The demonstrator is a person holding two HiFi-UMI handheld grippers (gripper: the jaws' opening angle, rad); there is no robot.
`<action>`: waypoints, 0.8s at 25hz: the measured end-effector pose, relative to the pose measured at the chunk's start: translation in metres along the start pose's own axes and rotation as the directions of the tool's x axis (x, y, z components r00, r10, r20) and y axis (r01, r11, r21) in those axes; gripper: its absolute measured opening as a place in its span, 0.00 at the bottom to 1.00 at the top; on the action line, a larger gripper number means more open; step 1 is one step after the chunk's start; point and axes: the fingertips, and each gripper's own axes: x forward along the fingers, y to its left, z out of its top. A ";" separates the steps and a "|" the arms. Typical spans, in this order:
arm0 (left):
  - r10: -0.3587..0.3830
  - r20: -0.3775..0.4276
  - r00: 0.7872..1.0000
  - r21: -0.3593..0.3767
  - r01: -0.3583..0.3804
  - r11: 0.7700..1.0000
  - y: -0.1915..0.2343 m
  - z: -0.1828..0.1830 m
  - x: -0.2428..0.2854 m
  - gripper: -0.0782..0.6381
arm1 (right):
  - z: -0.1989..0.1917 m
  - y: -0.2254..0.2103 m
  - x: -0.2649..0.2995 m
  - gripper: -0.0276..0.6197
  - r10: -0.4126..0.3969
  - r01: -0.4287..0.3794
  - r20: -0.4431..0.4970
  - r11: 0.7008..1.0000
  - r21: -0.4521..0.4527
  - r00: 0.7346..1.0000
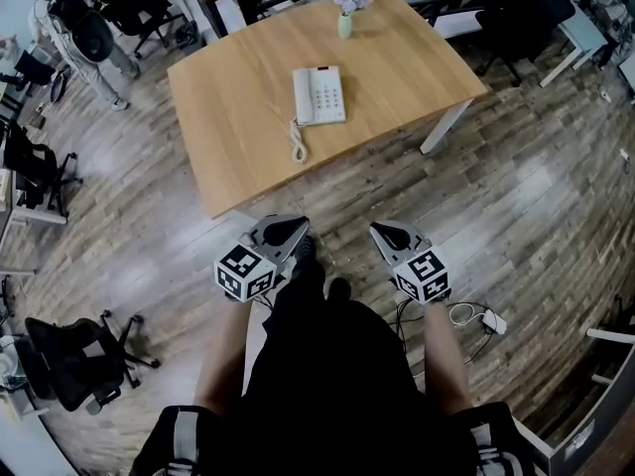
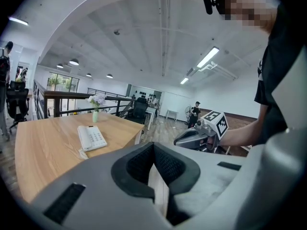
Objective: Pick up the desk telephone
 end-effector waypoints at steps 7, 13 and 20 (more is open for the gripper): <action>0.015 0.000 1.000 -0.003 -0.015 1.000 0.014 0.001 0.002 0.14 | 0.000 -0.009 0.010 0.08 0.000 0.000 0.005 1.000 0.022 1.000; 0.013 -0.003 1.000 -0.033 -0.013 0.999 0.036 -0.003 0.004 0.14 | 0.005 -0.014 0.026 0.08 -0.005 0.006 -0.016 1.000 0.017 1.000; -0.023 -0.002 1.000 -0.049 0.023 0.999 0.071 0.006 0.020 0.14 | 0.010 -0.032 0.049 0.08 -0.040 0.041 -0.042 0.998 0.040 0.998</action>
